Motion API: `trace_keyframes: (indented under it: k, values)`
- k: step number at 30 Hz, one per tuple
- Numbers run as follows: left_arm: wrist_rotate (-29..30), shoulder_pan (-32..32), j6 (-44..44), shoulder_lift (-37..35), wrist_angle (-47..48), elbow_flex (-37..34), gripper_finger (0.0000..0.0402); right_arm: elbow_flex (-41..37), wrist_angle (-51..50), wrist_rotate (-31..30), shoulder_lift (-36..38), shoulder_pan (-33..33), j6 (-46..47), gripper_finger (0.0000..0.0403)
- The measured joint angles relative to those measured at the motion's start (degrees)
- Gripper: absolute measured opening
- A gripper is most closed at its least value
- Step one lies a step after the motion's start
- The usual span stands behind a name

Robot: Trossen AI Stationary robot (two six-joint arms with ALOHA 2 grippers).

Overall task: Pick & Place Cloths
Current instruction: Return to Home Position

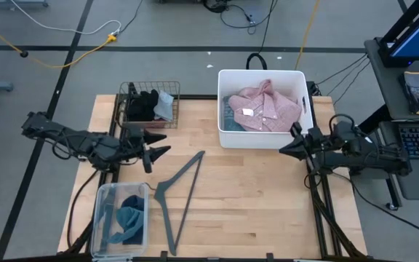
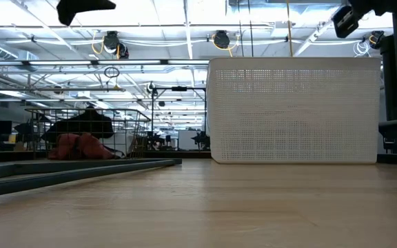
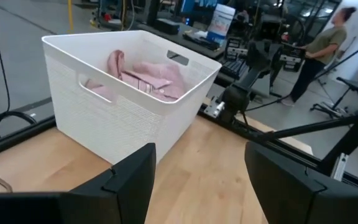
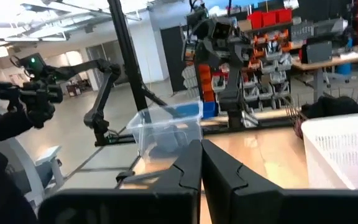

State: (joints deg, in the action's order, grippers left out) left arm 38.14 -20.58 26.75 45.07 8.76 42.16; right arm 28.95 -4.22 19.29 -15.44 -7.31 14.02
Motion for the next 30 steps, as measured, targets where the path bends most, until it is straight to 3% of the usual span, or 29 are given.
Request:
trace_keyframes:
  k: [11,17,30]
  values:
    - [0.00,-0.55,-2.21,-13.41,-0.39,-10.72,0.0250,0.00,-7.80,-1.46,3.74,-0.07,-1.37,0.0000]
    - [-0.76,-0.55,-2.89,-18.53,-8.35,-18.59,0.0250,-2.03,-8.51,-4.62,6.60,-0.07,-1.00,0.0000]
    - [-0.66,0.17,-3.34,-23.50,-8.47,-23.31,0.0250,-13.87,6.25,-5.54,8.45,-0.04,2.63,0.0000]
